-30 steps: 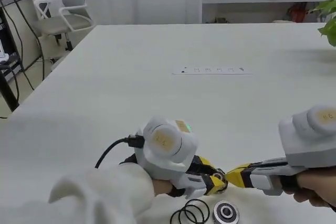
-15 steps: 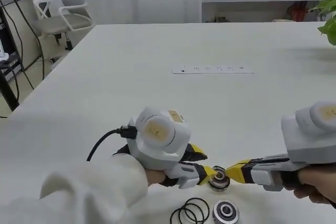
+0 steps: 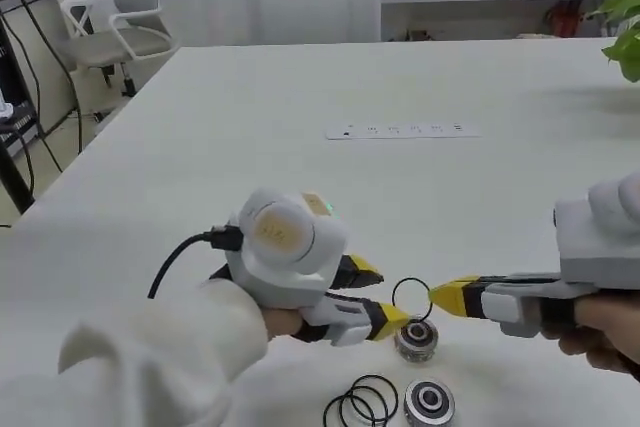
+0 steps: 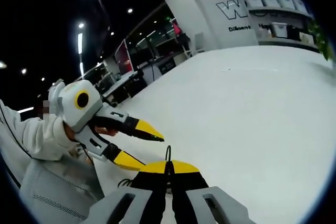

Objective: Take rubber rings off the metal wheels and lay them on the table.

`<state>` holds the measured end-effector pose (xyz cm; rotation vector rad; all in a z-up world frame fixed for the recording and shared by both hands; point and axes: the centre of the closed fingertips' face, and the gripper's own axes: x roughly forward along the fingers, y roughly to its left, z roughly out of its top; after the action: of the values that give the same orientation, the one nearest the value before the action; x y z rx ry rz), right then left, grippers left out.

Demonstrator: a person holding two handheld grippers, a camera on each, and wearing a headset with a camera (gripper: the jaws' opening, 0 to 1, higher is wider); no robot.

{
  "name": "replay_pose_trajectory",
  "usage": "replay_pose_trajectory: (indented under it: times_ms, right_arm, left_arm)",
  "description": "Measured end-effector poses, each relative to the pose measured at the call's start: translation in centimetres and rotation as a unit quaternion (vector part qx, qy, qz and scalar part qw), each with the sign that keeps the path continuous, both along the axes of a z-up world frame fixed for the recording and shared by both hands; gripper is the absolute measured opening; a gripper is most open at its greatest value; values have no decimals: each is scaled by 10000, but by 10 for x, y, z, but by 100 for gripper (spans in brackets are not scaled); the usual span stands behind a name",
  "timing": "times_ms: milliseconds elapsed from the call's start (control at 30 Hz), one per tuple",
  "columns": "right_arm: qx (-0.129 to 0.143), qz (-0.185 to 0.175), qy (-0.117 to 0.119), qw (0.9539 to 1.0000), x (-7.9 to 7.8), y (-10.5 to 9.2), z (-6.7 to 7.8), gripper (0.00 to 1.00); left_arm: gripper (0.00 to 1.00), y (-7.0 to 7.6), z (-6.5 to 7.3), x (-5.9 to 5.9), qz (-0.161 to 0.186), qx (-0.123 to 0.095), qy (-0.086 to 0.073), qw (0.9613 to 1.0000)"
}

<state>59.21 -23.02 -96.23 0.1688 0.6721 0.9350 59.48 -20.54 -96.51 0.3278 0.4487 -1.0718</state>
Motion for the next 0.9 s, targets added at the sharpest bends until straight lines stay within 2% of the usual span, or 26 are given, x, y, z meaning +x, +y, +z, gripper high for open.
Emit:
replay_pose_trajectory:
  times_ms: [167,267,433,567,633,667,733,767,867,900]
  right_arm:
    - [88,-24,-52,9999,0,1,6,0]
    - [151,-49,-77,9998,2,2,10,0]
    - [310,-111,-121,9994,3,1,20,0]
    - [436,-182,-148,9988,6,0,26,0]
    - [461,-197,-143,9986,6,0,27,0]
    - [468,-210,-139,9986,6,0,27,0]
    - [476,-220,-134,9985,6,0,27,0]
    - [490,-216,-121,9985,6,0,27,0]
    - [528,-208,-102,9983,5,1,29,0]
    - [564,-178,-94,9982,4,3,30,0]
  left_arm:
    - [36,5,14,0,-17,-100,-106,9999]
    - [41,11,24,1,-5,-126,-264,9996]
    - [44,16,36,1,-47,-131,-422,9990]
    - [54,14,44,-3,-119,-171,-453,9988]
    - [57,11,48,-7,-260,-104,-470,9985]
    - [58,9,55,-9,-322,-147,-478,9982]
    - [63,0,72,-15,-401,-559,-373,9969]
    - [64,0,78,-17,-423,-608,-359,9966]
    - [66,-2,92,-23,-574,-517,-474,9959]
    - [67,-2,99,-26,-625,-473,-556,9954]
